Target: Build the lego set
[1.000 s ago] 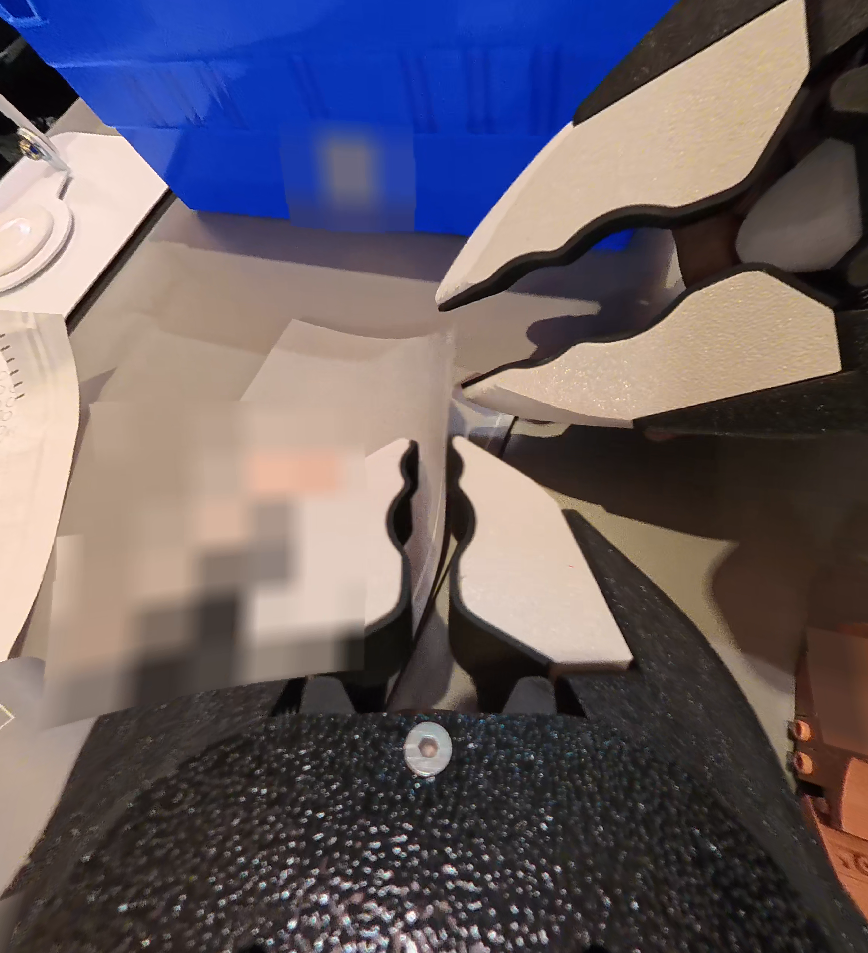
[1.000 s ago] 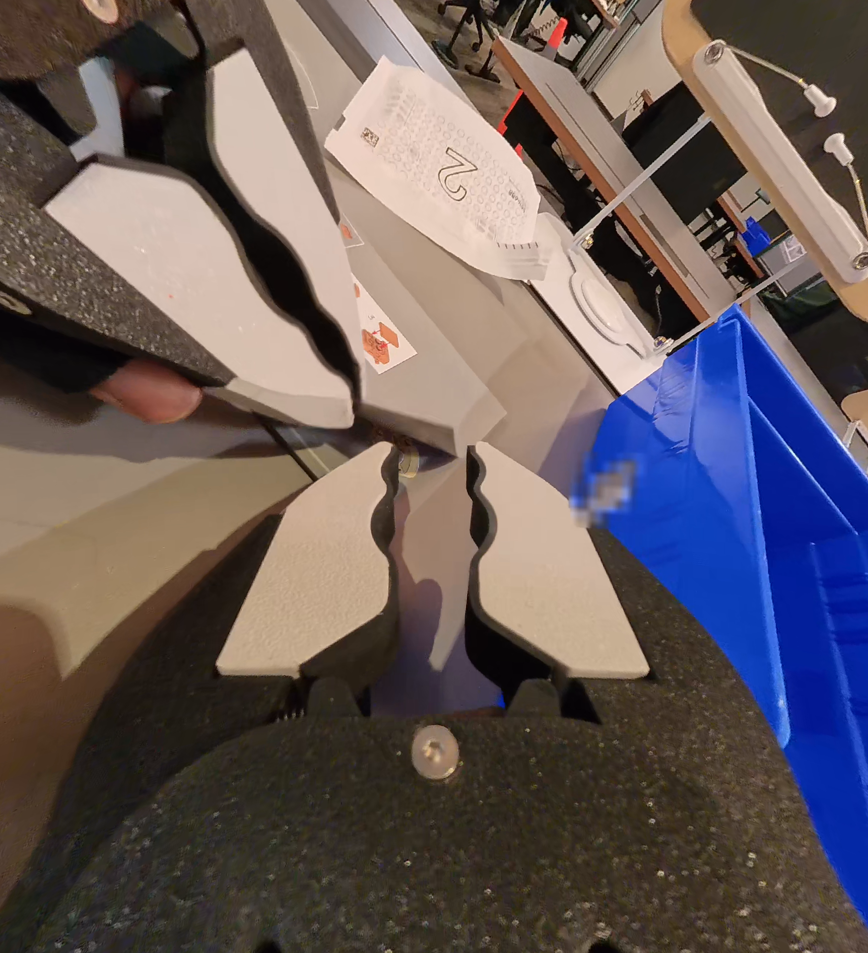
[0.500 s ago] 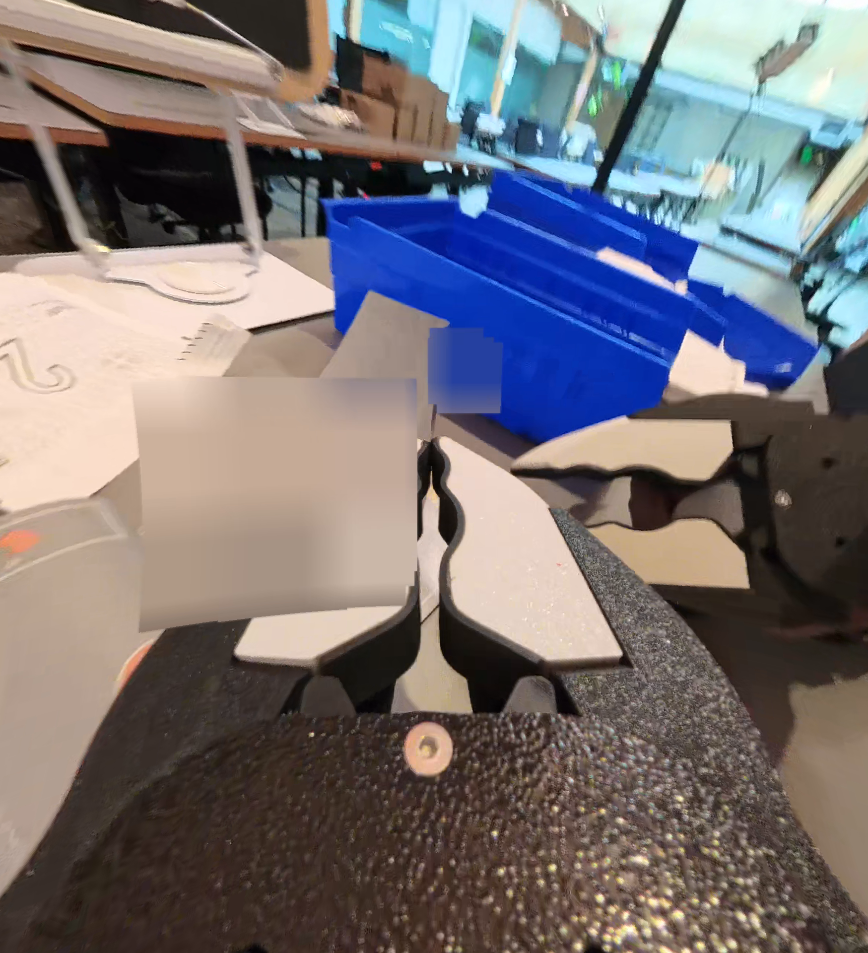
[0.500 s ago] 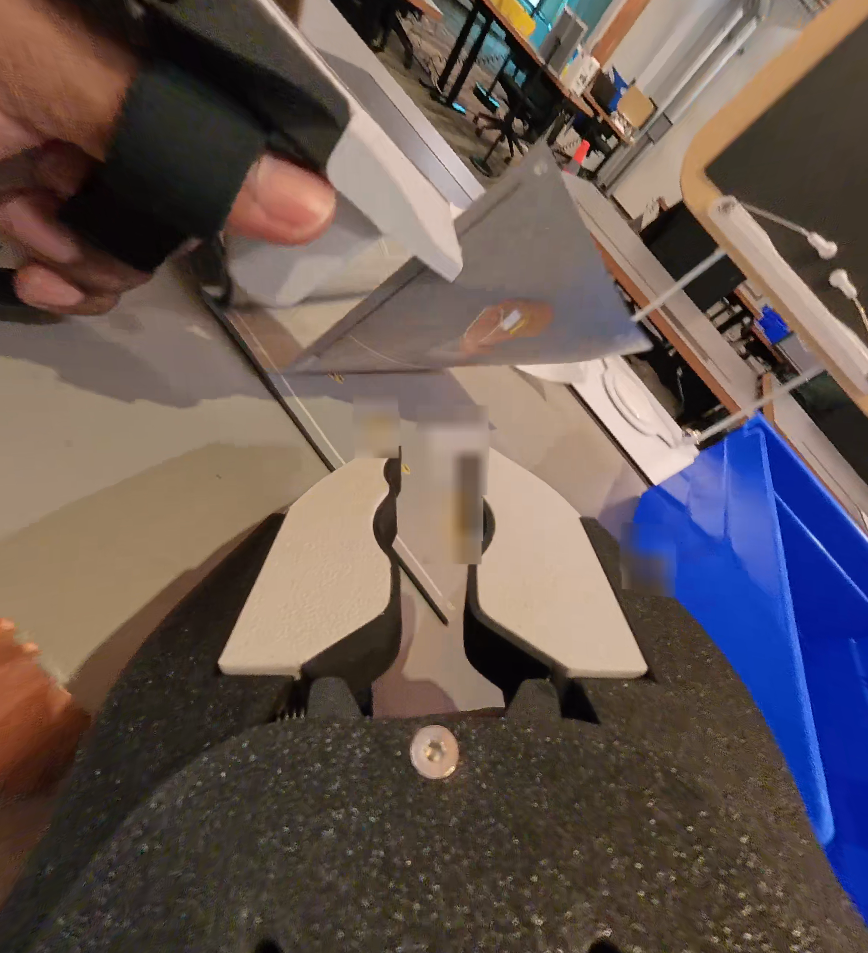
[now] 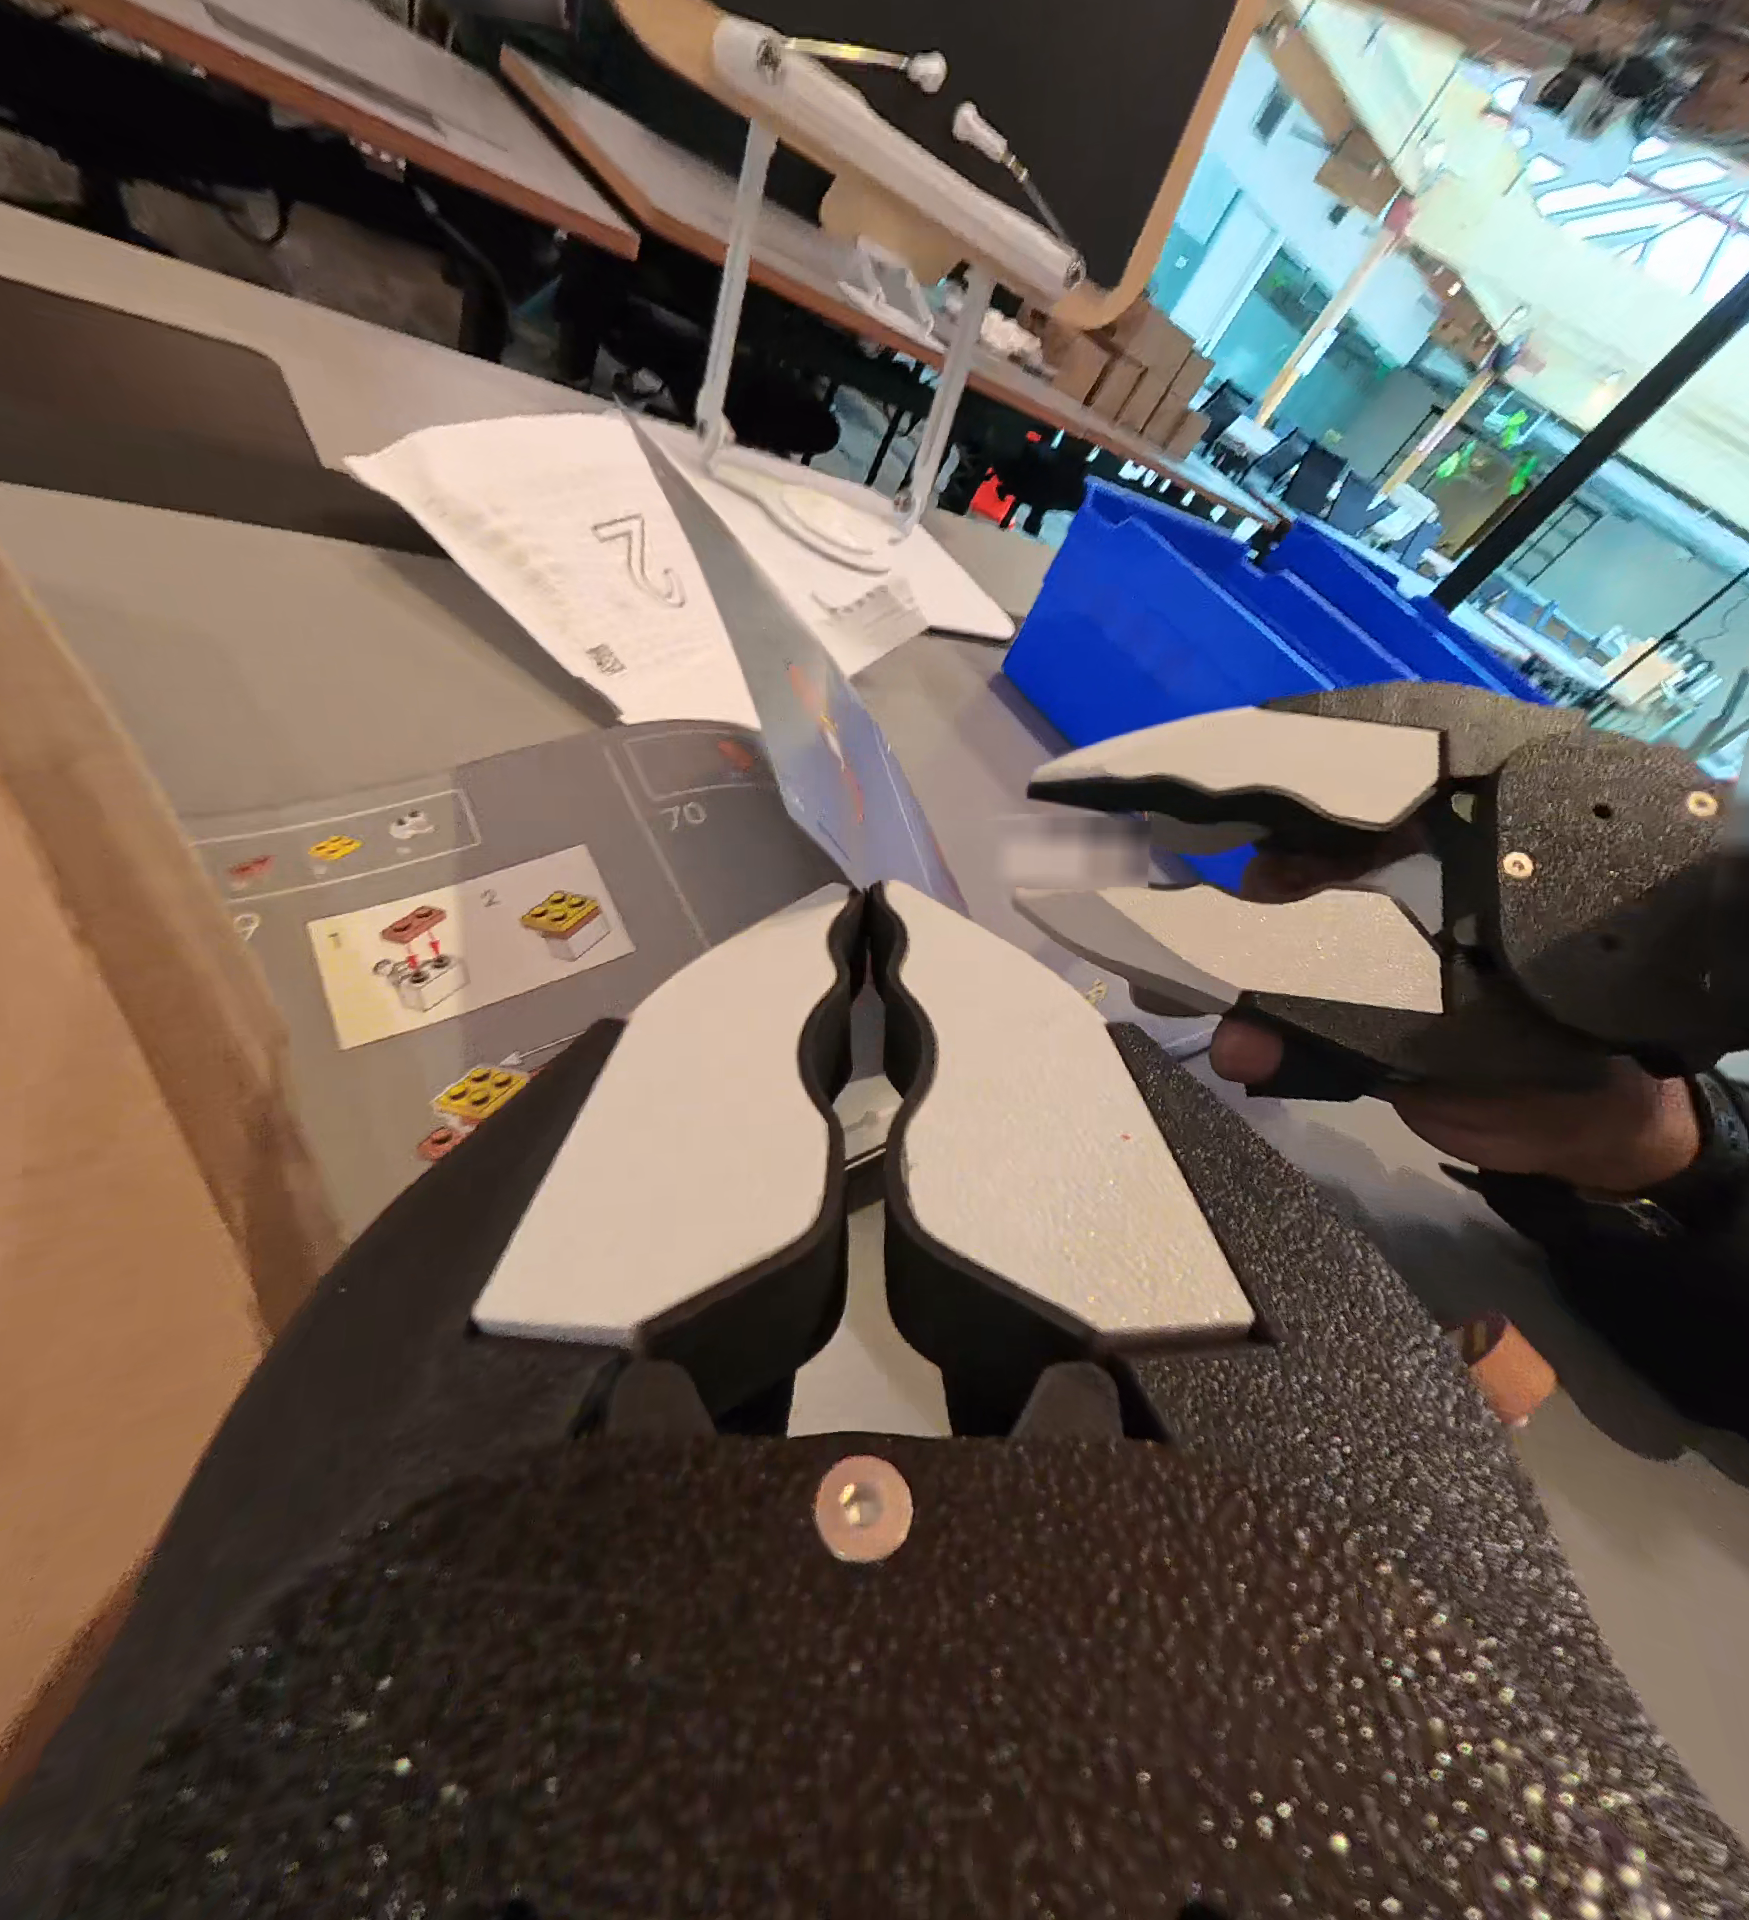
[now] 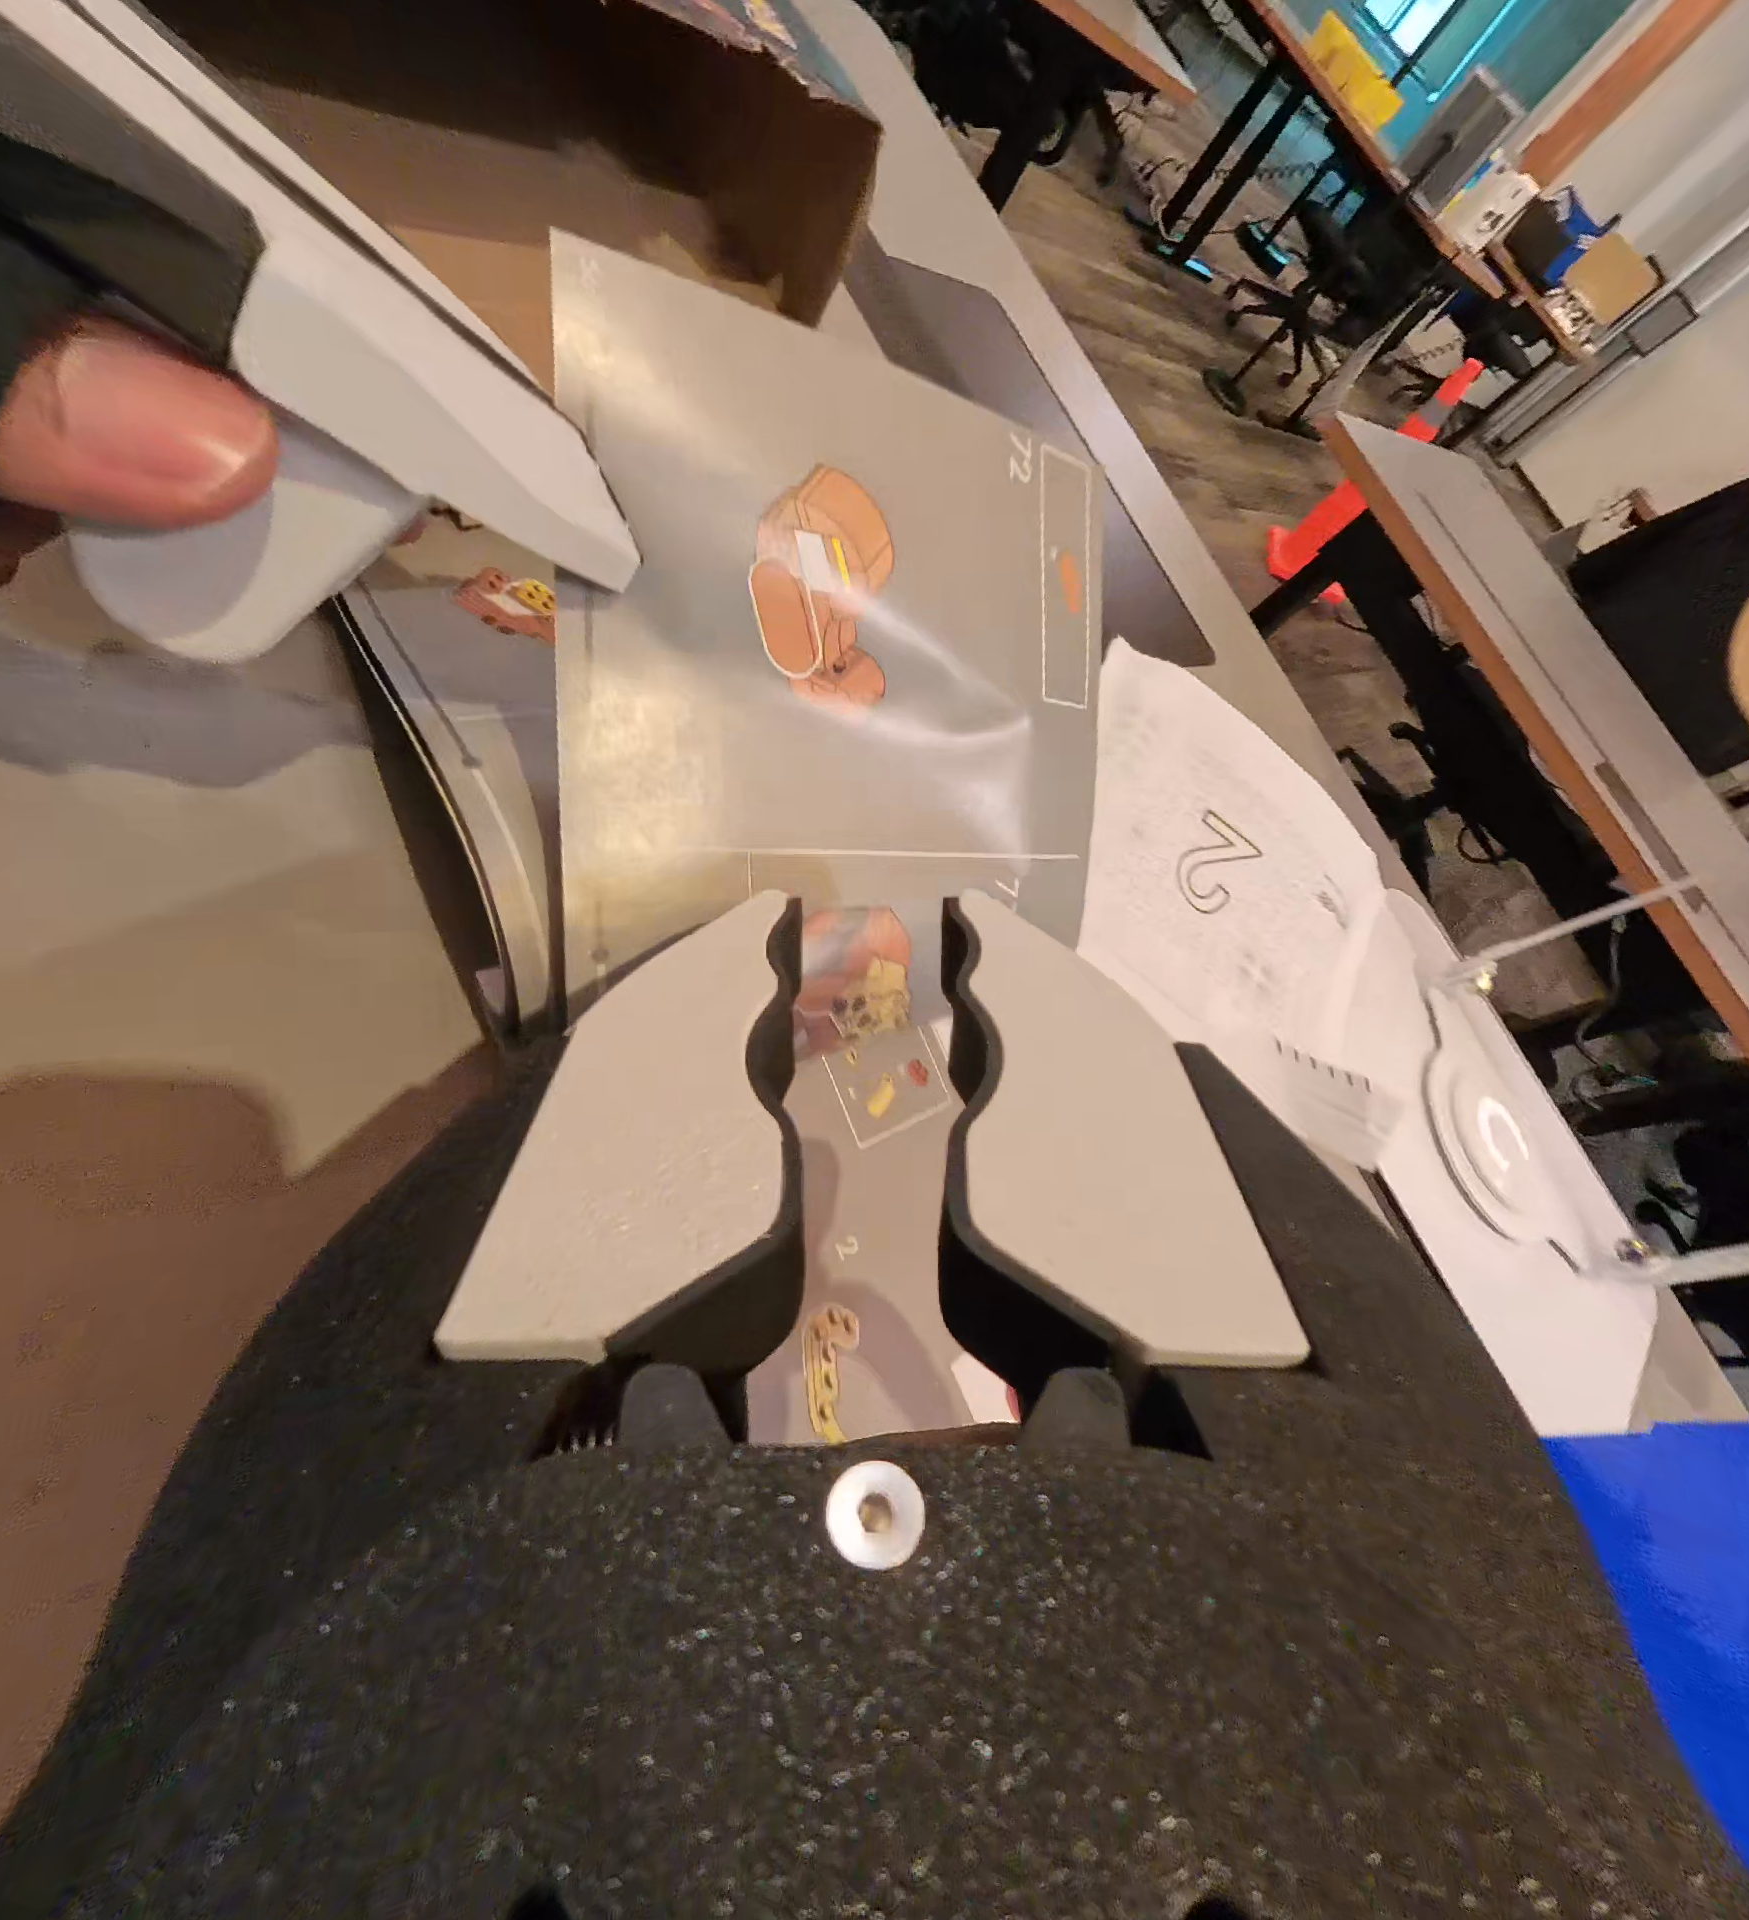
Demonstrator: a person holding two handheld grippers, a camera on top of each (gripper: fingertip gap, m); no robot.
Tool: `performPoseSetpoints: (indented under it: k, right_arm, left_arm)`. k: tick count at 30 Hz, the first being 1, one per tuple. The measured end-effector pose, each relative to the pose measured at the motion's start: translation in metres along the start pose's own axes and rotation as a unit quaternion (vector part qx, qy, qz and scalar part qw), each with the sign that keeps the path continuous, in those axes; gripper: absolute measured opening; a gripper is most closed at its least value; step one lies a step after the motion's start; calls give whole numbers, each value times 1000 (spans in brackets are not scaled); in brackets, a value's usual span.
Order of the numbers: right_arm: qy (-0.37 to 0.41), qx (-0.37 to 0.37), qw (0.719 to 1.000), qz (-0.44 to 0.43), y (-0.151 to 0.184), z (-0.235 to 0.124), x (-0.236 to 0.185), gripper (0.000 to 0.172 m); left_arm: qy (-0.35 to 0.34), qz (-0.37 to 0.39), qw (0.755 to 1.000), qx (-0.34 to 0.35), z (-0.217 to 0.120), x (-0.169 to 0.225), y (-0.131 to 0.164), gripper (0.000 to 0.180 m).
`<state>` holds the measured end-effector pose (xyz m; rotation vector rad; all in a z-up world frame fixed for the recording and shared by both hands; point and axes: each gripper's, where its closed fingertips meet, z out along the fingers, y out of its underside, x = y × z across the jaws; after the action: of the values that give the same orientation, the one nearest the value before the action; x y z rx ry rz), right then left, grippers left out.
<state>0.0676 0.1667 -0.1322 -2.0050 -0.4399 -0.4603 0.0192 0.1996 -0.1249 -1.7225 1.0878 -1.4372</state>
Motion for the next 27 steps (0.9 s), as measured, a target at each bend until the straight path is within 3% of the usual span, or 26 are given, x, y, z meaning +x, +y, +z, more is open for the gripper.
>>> performPoseSetpoints:
  k: [7,14,16,20,27]
  right_arm:
    - [-7,-5,1000,-11,0,19,-8,25]
    - [-18,-14,1000,-14,4,25,-12,25]
    - [-20,-13,1000,-15,4,25,-13,25]
    - [-26,-9,999,-17,1,28,-17,25]
    - [-35,-5,999,-26,-6,33,-22,25]
  left_arm:
    - [0,3,998,-60,-10,-9,6,29]
    - [19,175,978,-108,-35,13,5,54]
    - [23,253,959,-124,-46,17,5,53]
    - [-51,406,896,-176,-72,-10,8,53]
    - [-102,450,841,-282,-115,-67,16,52]
